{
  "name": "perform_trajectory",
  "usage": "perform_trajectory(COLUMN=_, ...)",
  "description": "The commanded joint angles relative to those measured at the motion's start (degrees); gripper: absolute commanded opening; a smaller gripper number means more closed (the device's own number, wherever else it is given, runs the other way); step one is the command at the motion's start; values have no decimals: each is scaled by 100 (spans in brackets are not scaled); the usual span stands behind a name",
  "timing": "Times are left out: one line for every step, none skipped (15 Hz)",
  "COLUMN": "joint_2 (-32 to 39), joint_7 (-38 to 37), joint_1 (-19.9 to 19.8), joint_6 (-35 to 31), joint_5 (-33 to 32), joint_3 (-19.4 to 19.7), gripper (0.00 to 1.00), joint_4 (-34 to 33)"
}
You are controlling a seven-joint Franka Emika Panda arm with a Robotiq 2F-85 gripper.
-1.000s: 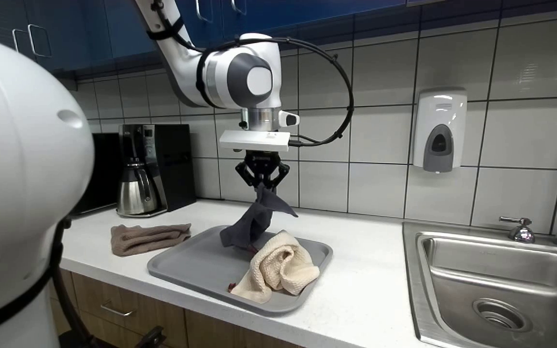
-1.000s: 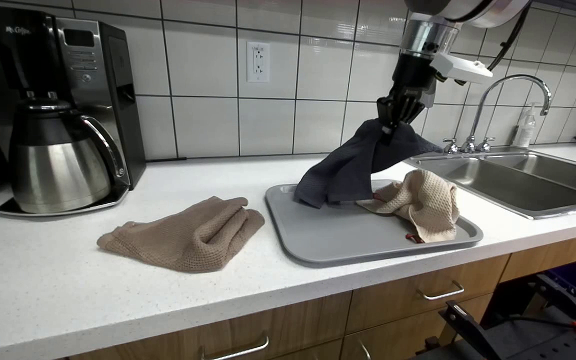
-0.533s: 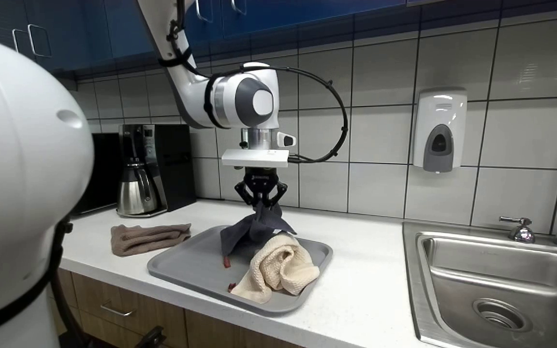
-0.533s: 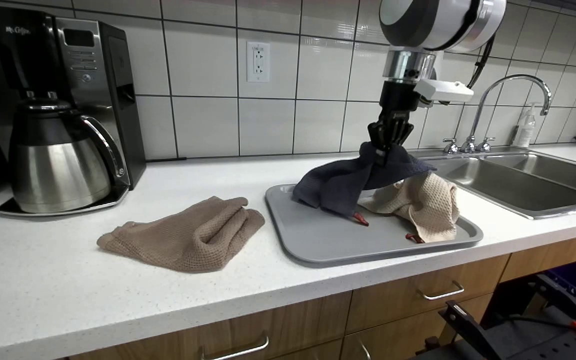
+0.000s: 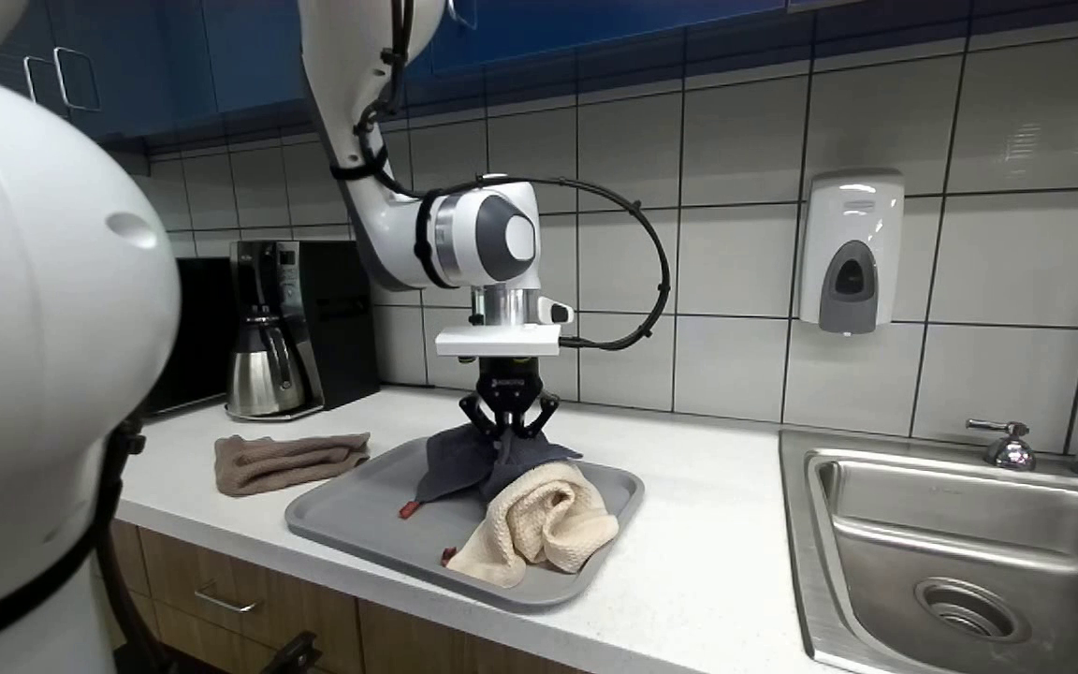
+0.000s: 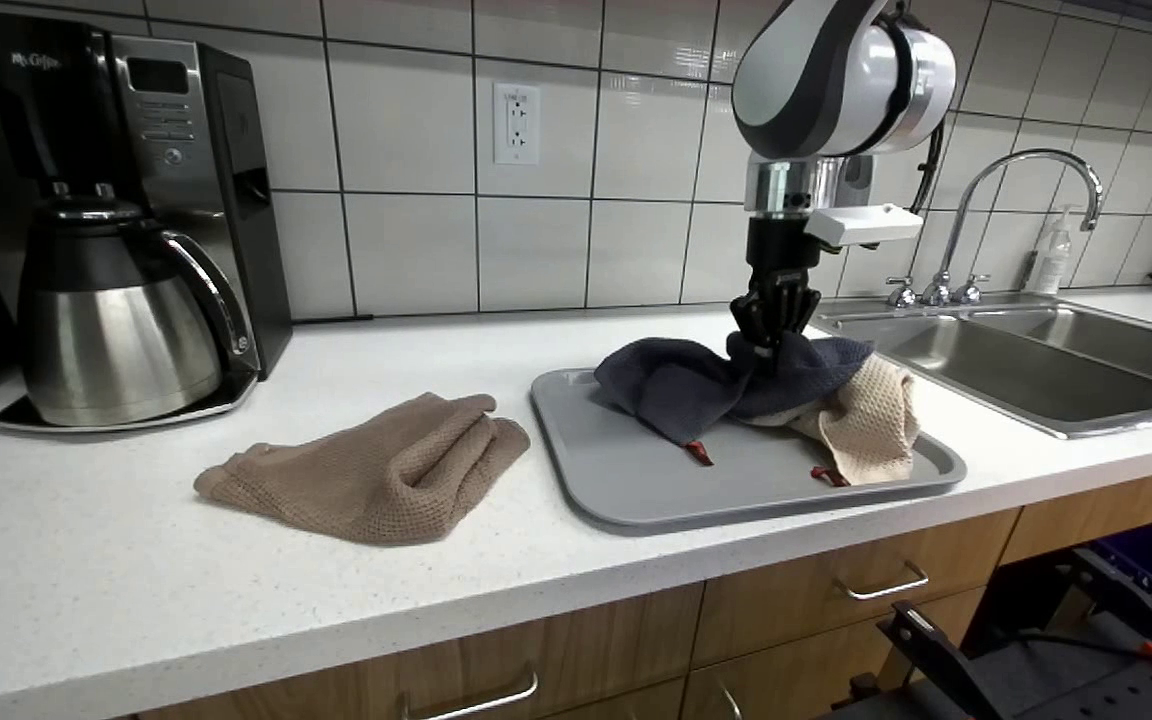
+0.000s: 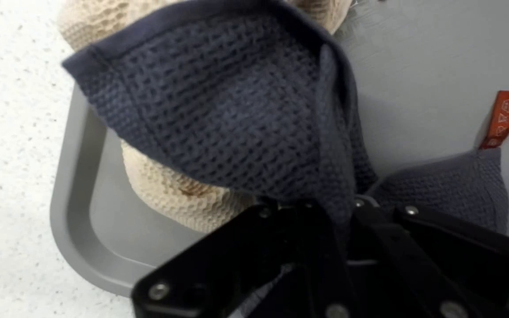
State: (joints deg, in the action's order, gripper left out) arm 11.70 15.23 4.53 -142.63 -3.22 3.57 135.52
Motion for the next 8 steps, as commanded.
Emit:
perform_trajectory(joint_2=365, joint_7=-355, joint_1=-132, joint_6=384, joint_5=-328, joint_3=-117, gripper=2, joint_4=-390)
perform_trajectory(joint_2=437, joint_7=-380, joint_1=-134, joint_6=420, joint_5=-368, joint_3=-118, gripper=2, joint_4=-427)
perform_trajectory(joint_2=495, joint_7=-391, joint_1=-136, joint_6=459, joint_5=-395, joint_3=-119, gripper=2, joint_4=-466)
perform_trajectory(joint_2=515, joint_7=-390, joint_1=-131, joint_6=502, joint_5=-410, joint_3=-129, gripper=2, joint_4=-499)
perform_trajectory(joint_2=521, joint_7=-379, joint_1=-136, joint_6=521, joint_5=-410, joint_3=-134, gripper=26, joint_4=-515)
perform_trajectory(joint_2=492, joint_7=-341, joint_1=-148, joint_6=546, joint_5=-375, joint_3=-154, gripper=32, joint_4=-524)
perform_trajectory(joint_2=437, joint_7=-307, joint_1=-155, joint_6=556, joint_5=-344, joint_3=-174, gripper=40, joint_4=-520)
perform_trajectory(joint_2=346, joint_7=-247, joint_1=-171, joint_6=547, joint_5=-301, joint_3=-200, gripper=46, joint_4=-493)
